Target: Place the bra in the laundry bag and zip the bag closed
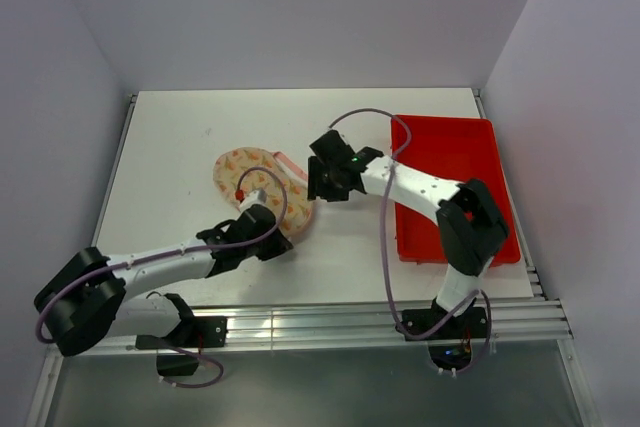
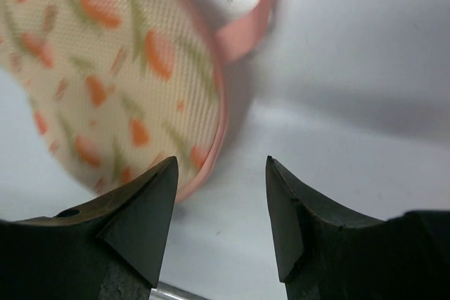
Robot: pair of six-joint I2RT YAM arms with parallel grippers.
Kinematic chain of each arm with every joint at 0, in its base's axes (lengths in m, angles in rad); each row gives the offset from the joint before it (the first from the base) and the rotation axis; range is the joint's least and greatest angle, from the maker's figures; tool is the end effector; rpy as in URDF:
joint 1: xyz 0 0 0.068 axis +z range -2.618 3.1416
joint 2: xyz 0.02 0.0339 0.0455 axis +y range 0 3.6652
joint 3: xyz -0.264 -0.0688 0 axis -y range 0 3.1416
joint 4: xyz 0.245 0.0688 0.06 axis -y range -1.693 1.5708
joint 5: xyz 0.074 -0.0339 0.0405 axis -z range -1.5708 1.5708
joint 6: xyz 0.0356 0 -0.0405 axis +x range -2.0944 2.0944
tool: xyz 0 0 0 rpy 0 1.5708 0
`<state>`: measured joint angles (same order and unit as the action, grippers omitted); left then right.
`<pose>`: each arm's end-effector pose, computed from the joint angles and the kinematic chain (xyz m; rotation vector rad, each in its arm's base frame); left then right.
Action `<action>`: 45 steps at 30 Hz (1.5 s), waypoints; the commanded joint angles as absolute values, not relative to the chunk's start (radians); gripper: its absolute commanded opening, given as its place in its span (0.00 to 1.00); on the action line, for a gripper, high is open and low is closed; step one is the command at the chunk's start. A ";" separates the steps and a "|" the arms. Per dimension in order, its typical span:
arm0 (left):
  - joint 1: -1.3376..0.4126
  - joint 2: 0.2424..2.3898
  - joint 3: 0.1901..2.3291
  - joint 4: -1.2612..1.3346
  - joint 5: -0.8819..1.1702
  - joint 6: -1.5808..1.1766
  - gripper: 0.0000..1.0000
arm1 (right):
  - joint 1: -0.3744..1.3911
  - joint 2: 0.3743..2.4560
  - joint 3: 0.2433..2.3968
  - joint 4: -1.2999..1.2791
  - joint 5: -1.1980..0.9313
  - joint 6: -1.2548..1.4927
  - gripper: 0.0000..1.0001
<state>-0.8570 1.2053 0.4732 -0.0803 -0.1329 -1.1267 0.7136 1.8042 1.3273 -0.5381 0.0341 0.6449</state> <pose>0.1497 -0.1656 0.1616 -0.4048 2.4870 -0.7484 0.2912 0.2505 0.2181 -0.0782 2.6529 0.4404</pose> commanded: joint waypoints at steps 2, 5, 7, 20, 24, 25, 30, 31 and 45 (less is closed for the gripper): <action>-0.861 1.288 0.595 0.043 -0.078 -1.042 0.00 | 0.716 1.594 1.212 -0.503 0.025 0.716 0.61; -0.861 1.330 0.632 0.052 -0.061 -1.025 0.00 | 0.716 1.517 1.114 -0.450 0.006 0.767 0.64; -0.861 1.354 0.649 0.060 -0.046 -1.019 0.00 | 0.718 1.493 1.054 -0.398 -0.026 0.814 0.64; -0.861 1.378 0.647 0.081 -0.018 -1.011 0.00 | 0.750 1.574 0.894 -0.135 -0.084 1.040 0.64; -0.861 1.381 0.641 0.086 -0.011 -1.011 0.00 | 0.762 1.607 0.865 -0.069 -0.077 1.086 0.64; -0.861 1.381 0.641 0.086 -0.009 -1.011 0.00 | 0.764 1.614 0.861 -0.058 -0.078 1.103 0.64; -0.861 1.371 0.635 0.078 -0.008 -1.009 0.00 | 0.769 1.641 0.841 -0.008 -0.074 1.137 0.55; -0.861 1.368 0.632 0.077 -0.008 -1.009 0.00 | 0.769 1.643 0.839 -0.005 -0.071 1.137 0.50; -0.828 1.249 0.437 0.067 0.011 -1.111 0.00 | 0.767 1.667 0.879 -0.044 -0.023 1.114 0.08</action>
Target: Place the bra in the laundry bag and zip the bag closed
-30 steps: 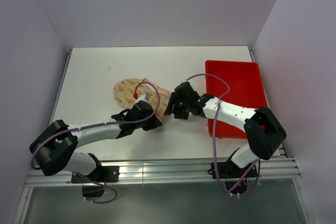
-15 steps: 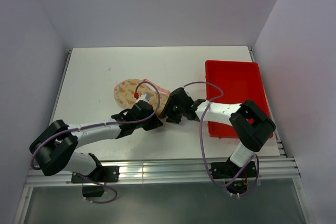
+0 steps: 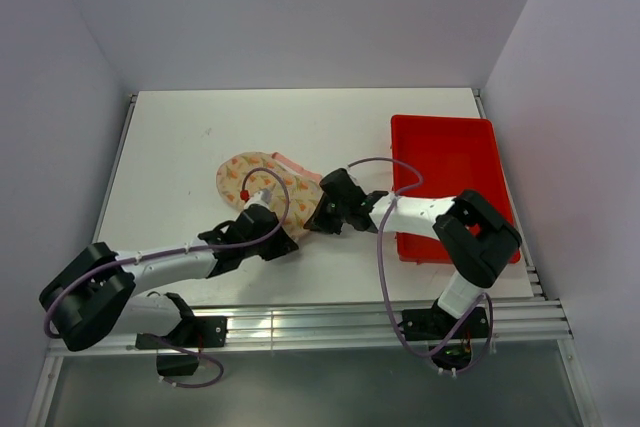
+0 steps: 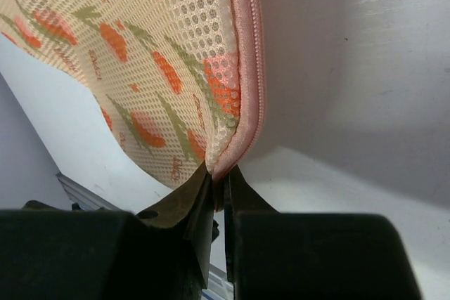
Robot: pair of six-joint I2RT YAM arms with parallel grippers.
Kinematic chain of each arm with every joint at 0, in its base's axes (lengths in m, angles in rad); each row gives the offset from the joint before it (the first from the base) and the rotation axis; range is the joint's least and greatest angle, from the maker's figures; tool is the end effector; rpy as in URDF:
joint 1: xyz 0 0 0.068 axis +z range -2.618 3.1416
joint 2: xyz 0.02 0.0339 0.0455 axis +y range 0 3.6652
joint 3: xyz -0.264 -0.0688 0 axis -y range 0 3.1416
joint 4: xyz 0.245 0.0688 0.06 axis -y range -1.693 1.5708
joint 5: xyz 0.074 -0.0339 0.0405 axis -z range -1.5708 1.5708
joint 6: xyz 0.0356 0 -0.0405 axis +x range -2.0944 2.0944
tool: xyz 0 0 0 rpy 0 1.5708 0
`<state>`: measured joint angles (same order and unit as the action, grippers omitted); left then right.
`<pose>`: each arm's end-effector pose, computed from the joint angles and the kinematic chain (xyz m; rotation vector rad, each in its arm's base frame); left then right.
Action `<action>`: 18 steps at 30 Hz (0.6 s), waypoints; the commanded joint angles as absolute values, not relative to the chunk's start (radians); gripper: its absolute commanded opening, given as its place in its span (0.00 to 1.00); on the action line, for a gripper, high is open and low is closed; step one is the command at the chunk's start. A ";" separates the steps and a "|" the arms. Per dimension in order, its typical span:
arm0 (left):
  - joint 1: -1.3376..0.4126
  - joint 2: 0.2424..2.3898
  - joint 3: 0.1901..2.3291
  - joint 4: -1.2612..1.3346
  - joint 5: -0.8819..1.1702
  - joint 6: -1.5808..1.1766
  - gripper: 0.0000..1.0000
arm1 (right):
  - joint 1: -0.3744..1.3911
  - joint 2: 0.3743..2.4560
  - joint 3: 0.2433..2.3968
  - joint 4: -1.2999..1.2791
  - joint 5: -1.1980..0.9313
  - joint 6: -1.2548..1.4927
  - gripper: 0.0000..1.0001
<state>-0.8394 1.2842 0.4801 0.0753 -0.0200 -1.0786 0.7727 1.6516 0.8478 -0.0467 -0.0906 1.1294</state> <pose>0.1610 -0.1784 0.1589 -0.3088 2.4758 -0.9002 0.2317 0.2304 0.1596 0.4266 2.6222 0.8842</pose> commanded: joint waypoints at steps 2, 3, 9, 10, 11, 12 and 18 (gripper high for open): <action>-0.819 1.232 0.408 0.063 0.011 -1.127 0.00 | 0.765 1.667 0.884 -0.048 -0.021 1.111 0.08; -0.815 1.224 0.400 0.060 0.009 -1.131 0.00 | 0.764 1.667 0.885 -0.051 -0.020 1.106 0.08; -0.770 1.146 0.351 -0.029 -0.035 -1.157 0.00 | 0.752 1.657 0.887 -0.066 -0.009 1.082 0.07; -0.750 1.131 0.347 -0.047 -0.041 -1.160 0.00 | 0.749 1.655 0.884 -0.067 -0.009 1.078 0.07; -0.738 1.106 0.339 -0.066 -0.051 -1.166 0.00 | 0.746 1.649 0.881 -0.071 -0.008 1.071 0.06; -0.726 1.094 0.334 -0.099 -0.060 -1.167 0.00 | 0.742 1.649 0.881 -0.074 -0.006 1.066 0.06; -0.657 1.028 0.314 -0.170 -0.080 -1.174 0.00 | 0.733 1.644 0.894 -0.104 -0.002 1.023 0.07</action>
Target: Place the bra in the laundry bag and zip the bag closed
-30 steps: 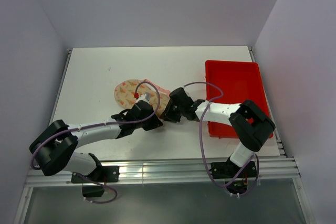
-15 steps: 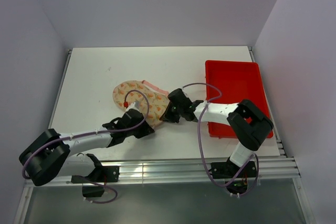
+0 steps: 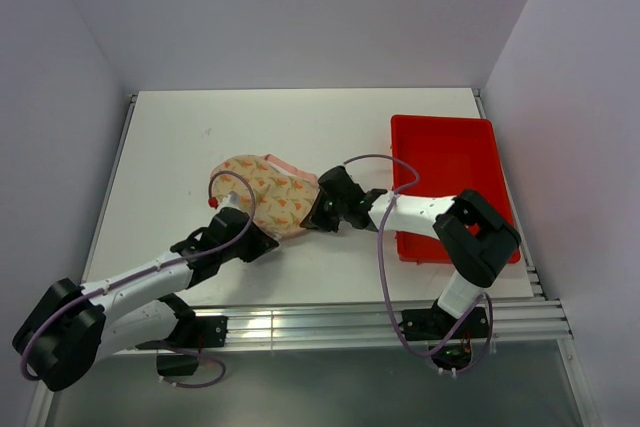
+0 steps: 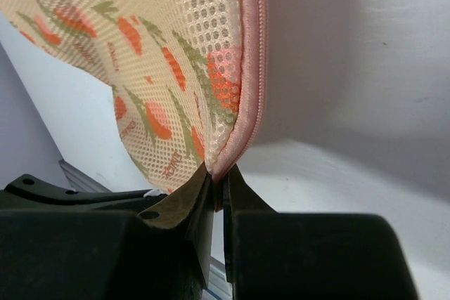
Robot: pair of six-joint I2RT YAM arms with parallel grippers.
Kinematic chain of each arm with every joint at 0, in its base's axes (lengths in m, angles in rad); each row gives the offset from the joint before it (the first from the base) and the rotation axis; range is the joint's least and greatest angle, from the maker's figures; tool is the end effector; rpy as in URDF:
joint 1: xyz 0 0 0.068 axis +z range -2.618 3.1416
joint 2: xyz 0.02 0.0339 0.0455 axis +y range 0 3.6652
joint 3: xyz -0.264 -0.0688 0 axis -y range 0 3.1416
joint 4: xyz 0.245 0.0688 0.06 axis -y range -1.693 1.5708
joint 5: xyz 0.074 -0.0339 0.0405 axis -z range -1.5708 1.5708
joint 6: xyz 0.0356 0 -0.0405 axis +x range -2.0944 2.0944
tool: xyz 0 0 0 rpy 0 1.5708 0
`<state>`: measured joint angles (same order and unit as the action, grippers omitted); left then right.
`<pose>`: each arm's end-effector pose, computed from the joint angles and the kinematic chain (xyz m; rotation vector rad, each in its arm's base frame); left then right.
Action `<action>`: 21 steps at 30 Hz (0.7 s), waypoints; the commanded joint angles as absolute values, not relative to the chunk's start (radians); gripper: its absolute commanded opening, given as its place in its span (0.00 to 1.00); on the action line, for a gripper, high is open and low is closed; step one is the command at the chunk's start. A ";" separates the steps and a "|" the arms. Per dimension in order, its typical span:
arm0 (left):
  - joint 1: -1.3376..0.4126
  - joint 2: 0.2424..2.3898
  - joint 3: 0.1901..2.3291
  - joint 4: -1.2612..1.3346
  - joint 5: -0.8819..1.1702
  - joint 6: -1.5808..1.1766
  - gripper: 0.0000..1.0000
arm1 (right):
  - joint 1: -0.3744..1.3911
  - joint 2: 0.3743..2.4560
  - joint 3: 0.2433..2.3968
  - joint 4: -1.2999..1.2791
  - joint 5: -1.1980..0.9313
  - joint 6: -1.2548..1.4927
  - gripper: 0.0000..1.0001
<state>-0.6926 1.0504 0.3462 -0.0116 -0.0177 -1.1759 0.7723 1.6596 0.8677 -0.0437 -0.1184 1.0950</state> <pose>0.1520 -0.1253 0.1577 -0.6017 2.3996 -0.8933 0.2346 0.2344 0.1631 0.3658 2.6235 0.9131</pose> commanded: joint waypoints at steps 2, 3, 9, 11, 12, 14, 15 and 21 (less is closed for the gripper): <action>-0.643 1.025 0.316 -0.178 -0.084 -1.170 0.00 | 0.733 1.640 0.896 -0.113 0.023 1.011 0.06; -0.641 1.028 0.316 -0.176 -0.083 -1.170 0.00 | 0.735 1.638 0.899 -0.118 0.028 1.009 0.06; -0.630 1.046 0.310 -0.158 -0.075 -1.175 0.00 | 0.733 1.628 0.911 -0.141 0.051 0.988 0.07; -0.630 1.031 0.310 -0.158 -0.077 -1.172 0.00 | 0.733 1.623 0.914 -0.152 0.060 0.980 0.07; -0.629 1.026 0.311 -0.163 -0.080 -1.170 0.00 | 0.735 1.621 0.914 -0.152 0.061 0.979 0.07; -0.627 1.012 0.325 -0.176 -0.084 -1.160 0.00 | 0.733 1.621 0.922 -0.158 0.061 0.970 0.07; -0.627 1.008 0.331 -0.184 -0.087 -1.155 0.00 | 0.733 1.621 0.928 -0.160 0.060 0.966 0.07; -0.629 0.940 0.406 -0.283 -0.136 -1.097 0.01 | 0.739 1.612 0.946 -0.158 0.031 0.931 0.29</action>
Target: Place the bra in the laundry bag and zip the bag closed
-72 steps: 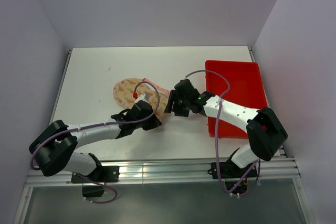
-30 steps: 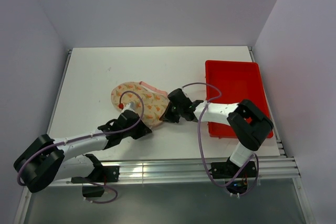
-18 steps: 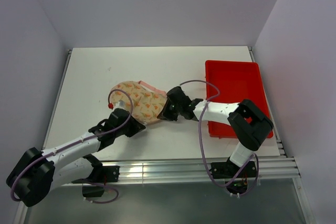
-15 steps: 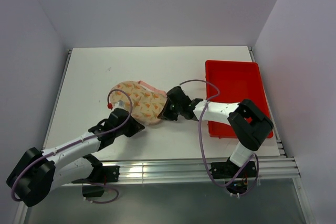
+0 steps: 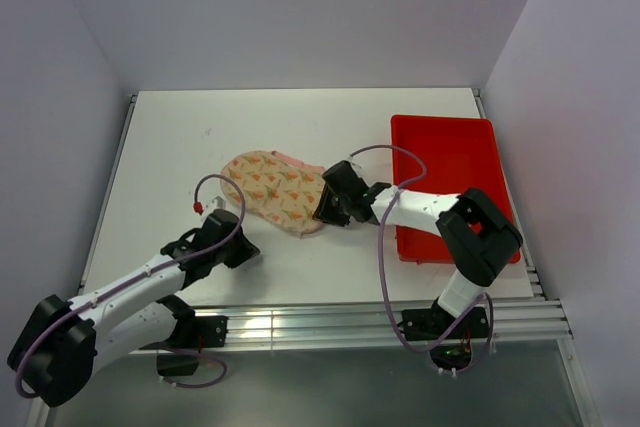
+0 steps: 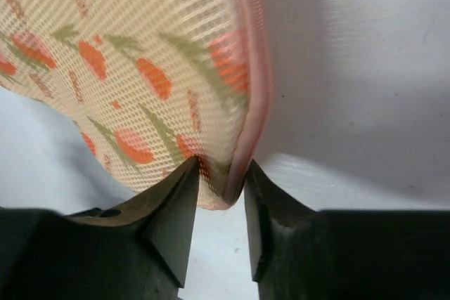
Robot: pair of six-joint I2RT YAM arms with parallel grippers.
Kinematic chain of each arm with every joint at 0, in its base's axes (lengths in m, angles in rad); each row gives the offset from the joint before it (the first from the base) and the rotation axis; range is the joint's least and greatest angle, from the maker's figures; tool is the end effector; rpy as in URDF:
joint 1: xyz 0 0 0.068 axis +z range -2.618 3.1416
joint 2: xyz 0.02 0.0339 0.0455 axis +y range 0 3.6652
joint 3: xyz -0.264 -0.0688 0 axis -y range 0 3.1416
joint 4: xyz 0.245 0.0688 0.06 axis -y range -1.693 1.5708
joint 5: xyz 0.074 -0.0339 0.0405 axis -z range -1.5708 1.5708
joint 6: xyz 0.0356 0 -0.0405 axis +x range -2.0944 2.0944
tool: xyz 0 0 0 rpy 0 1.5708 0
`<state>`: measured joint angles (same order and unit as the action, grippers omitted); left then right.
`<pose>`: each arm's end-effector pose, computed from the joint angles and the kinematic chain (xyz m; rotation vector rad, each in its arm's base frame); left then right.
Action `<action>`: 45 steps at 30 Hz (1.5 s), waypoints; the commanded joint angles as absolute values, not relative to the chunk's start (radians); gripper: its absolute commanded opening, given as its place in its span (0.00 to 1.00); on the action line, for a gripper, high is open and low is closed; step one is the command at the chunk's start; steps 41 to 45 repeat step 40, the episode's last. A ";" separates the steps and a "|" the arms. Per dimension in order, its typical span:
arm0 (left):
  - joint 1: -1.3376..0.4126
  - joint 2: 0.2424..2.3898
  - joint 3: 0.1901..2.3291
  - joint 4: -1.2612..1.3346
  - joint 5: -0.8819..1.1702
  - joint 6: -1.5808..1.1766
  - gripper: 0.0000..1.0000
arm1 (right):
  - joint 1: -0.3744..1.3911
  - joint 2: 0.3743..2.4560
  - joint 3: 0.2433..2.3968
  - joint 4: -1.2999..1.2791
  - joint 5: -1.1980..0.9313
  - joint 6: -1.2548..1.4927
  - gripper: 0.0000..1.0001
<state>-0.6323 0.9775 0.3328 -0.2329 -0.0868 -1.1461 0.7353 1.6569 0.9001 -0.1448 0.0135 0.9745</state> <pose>0.1424 -0.1005 0.1489 -0.6905 2.4700 -0.6491 0.2451 0.2210 0.1660 0.3177 2.5924 0.6736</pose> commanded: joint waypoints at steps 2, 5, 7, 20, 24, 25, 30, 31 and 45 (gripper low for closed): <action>-0.629 0.920 0.458 -0.313 -0.143 -1.060 0.07 | 0.741 1.597 0.960 -0.175 0.018 0.913 0.51; -0.629 0.905 0.550 -0.379 -0.163 -1.003 0.24 | 0.745 1.546 0.991 -0.216 0.014 0.882 0.75; -0.629 0.894 0.625 -0.419 -0.187 -0.959 0.34 | 0.746 1.493 1.008 -0.254 0.034 0.864 0.87; -0.621 0.874 0.960 -0.488 -0.313 -0.678 0.96 | 0.742 1.036 1.077 -0.485 0.328 0.695 1.00; -0.594 0.877 0.999 -0.477 -0.316 -0.598 0.98 | 0.739 0.870 1.069 -0.551 0.435 0.657 1.00; -0.589 0.880 1.003 -0.479 -0.313 -0.592 0.98 | 0.739 0.844 1.063 -0.558 0.454 0.655 1.00; -0.569 0.877 1.009 -0.466 -0.267 -0.565 0.99 | 0.736 0.715 1.003 -0.569 0.508 0.643 1.00; -0.569 0.871 1.005 -0.460 -0.259 -0.560 0.99 | 0.738 0.701 0.996 -0.569 0.512 0.643 1.00; -0.563 0.887 0.985 -0.428 -0.201 -0.540 0.99 | 0.738 0.660 0.962 -0.584 0.554 0.640 1.00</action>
